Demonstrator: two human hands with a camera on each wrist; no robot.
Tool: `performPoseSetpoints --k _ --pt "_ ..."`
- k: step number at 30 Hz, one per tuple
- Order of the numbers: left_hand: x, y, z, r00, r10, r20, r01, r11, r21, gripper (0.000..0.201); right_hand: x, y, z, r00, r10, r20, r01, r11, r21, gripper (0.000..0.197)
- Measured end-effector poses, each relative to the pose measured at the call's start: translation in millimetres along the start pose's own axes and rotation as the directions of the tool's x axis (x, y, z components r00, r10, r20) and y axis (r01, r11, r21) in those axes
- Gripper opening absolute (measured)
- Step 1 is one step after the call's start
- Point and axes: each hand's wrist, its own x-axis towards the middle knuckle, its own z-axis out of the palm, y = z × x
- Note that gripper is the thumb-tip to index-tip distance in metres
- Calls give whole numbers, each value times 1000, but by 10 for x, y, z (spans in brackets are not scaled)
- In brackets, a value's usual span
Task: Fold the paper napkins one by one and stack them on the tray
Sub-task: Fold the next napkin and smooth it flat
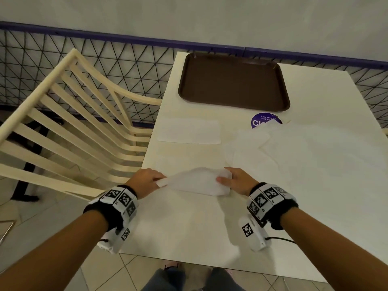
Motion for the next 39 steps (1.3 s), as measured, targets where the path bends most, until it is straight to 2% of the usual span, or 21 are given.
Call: performPoseSetpoints --k 4,8,14,16,20,23,29,33,37,39 --pt "118 -14 7 966 -252 56 258 946 -196 33 101 -69 -8 999 30 -39 -31 999 -26 36" --pt "217 -36 -6 912 -393 119 403 799 -446 35 207 -119 1 994 52 -91 -51 999 17 35" --pt "241 -112 -78 820 -508 264 561 623 -545 33 292 -149 31 982 159 -104 -156 987 39 43" --pt "210 -131 -110 803 -521 289 583 585 -564 29 309 -127 28 976 199 -86 -192 978 85 45" --pt "160 -128 -142 775 -542 326 607 494 -622 19 292 -112 23 970 228 -88 -213 965 153 36" --pt "162 -113 -149 754 -562 339 633 484 -604 20 292 -144 32 963 253 -94 -236 959 155 34" --pt "142 -7 -144 753 -587 297 630 511 -585 24 340 -171 56 946 303 -114 -293 951 99 38" --pt "133 60 -142 757 -598 262 622 537 -570 27 354 -177 62 939 322 -123 -315 946 72 15" --pt "125 77 -106 760 -619 199 601 552 -578 31 387 -155 64 935 330 -130 -327 944 40 34" --pt "123 69 -87 760 -622 186 598 559 -575 31 397 -154 64 934 333 -127 -331 943 34 34"
